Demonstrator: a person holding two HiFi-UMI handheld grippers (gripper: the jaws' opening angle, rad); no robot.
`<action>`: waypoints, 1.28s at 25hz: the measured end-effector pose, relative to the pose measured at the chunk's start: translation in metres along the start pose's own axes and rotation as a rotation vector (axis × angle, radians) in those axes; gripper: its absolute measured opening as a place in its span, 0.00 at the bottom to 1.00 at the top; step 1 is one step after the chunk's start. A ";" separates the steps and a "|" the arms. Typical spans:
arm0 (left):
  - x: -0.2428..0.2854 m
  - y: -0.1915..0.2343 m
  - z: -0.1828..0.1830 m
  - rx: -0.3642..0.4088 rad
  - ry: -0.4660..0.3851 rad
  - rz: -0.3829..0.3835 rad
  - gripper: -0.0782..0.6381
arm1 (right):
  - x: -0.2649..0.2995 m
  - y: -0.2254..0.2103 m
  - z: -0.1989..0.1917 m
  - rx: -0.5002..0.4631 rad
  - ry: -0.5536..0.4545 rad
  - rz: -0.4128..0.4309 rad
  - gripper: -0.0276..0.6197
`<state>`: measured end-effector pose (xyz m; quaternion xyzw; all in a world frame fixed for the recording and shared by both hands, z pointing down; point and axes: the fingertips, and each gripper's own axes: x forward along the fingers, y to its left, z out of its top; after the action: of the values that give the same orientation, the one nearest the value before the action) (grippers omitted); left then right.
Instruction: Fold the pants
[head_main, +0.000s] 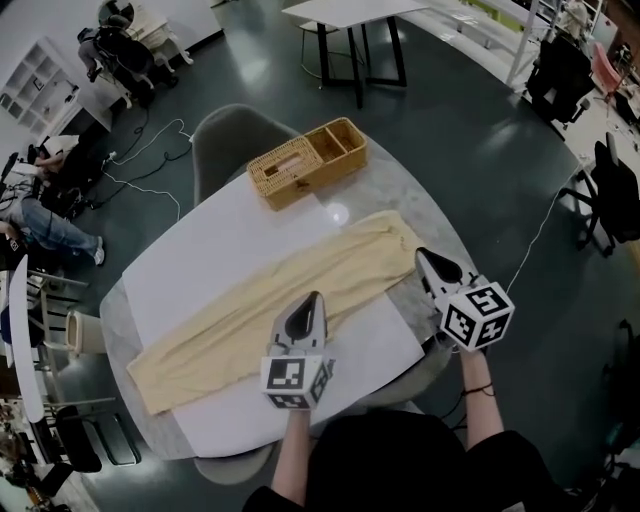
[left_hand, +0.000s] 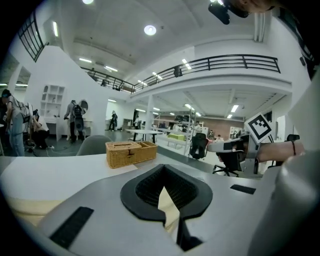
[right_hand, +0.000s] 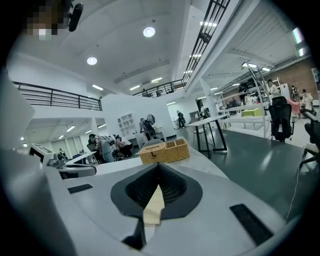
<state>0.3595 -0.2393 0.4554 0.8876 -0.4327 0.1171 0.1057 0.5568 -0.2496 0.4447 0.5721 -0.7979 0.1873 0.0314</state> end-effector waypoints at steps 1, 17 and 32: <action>0.007 -0.001 -0.003 -0.005 0.011 -0.006 0.13 | 0.004 -0.007 -0.004 0.002 0.017 -0.001 0.06; 0.084 0.010 -0.047 -0.062 0.138 -0.061 0.13 | 0.078 -0.073 -0.052 0.035 0.205 -0.038 0.17; 0.107 0.005 -0.065 -0.094 0.175 -0.068 0.13 | 0.125 -0.107 -0.104 0.079 0.432 0.062 0.40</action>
<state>0.4117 -0.3026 0.5499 0.8822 -0.3967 0.1698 0.1885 0.5953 -0.3566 0.6025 0.4946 -0.7820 0.3374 0.1732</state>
